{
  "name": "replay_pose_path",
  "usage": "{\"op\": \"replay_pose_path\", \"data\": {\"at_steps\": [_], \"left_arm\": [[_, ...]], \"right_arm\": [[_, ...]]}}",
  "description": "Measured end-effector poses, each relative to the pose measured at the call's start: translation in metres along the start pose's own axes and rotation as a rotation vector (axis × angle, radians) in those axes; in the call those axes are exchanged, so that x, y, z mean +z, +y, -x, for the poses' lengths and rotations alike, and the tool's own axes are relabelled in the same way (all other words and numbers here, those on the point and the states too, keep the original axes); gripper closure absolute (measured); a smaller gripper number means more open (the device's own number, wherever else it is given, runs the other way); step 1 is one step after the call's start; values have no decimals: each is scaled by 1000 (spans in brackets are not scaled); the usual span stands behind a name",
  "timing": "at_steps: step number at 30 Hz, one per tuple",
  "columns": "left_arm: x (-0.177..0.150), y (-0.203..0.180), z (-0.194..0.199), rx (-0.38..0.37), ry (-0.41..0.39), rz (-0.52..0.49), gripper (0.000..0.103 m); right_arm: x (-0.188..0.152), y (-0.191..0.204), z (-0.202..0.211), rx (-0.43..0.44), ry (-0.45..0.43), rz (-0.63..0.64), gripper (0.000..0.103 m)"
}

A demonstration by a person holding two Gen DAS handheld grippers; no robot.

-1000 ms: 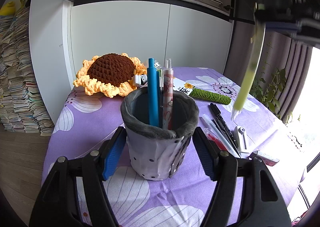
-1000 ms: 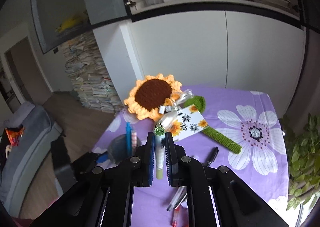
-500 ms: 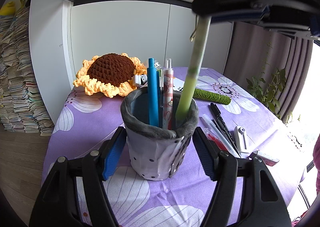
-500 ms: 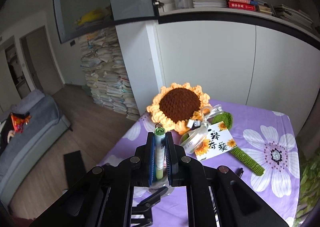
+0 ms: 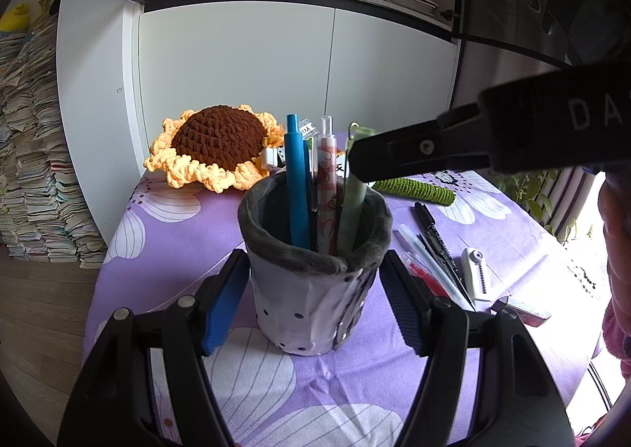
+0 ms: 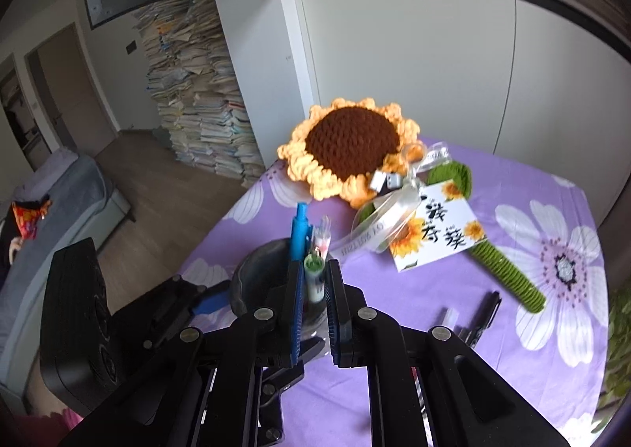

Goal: Organize stationery
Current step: 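Lift the green highlighter and insert it into the held cup, then grasp the white pen with the right gripper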

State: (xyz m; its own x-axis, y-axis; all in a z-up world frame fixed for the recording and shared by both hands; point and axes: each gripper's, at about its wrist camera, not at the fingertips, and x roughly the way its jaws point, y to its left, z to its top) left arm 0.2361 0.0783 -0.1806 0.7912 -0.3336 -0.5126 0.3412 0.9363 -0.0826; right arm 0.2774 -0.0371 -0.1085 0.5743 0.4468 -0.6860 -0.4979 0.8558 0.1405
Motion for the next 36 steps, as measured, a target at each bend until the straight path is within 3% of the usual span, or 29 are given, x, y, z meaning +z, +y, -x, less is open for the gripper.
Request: {"op": "replay_pose_path", "data": {"at_steps": [5, 9, 16, 28, 30, 34, 36], "left_arm": [[0, 0, 0, 0, 0, 0, 34], [0, 0, 0, 1, 0, -1, 35], [0, 0, 0, 0, 0, 0, 35], [0, 0, 0, 1, 0, -1, 35], [0, 0, 0, 0, 0, -1, 35], [0, 0, 0, 0, 0, -1, 35], [0, 0, 0, 0, 0, -1, 35]], "right_arm": [[3, -16, 22, 25, -30, -55, 92], [3, -42, 37, -67, -42, -96, 92], [-28, -102, -24, -130, 202, -259, 91], [-31, -120, -68, -155, 284, -303, 91], [-30, -120, -70, -164, 286, -301, 89], [-29, -119, -76, -171, 316, -298, 70], [-29, -115, -78, -174, 314, -283, 70]]}}
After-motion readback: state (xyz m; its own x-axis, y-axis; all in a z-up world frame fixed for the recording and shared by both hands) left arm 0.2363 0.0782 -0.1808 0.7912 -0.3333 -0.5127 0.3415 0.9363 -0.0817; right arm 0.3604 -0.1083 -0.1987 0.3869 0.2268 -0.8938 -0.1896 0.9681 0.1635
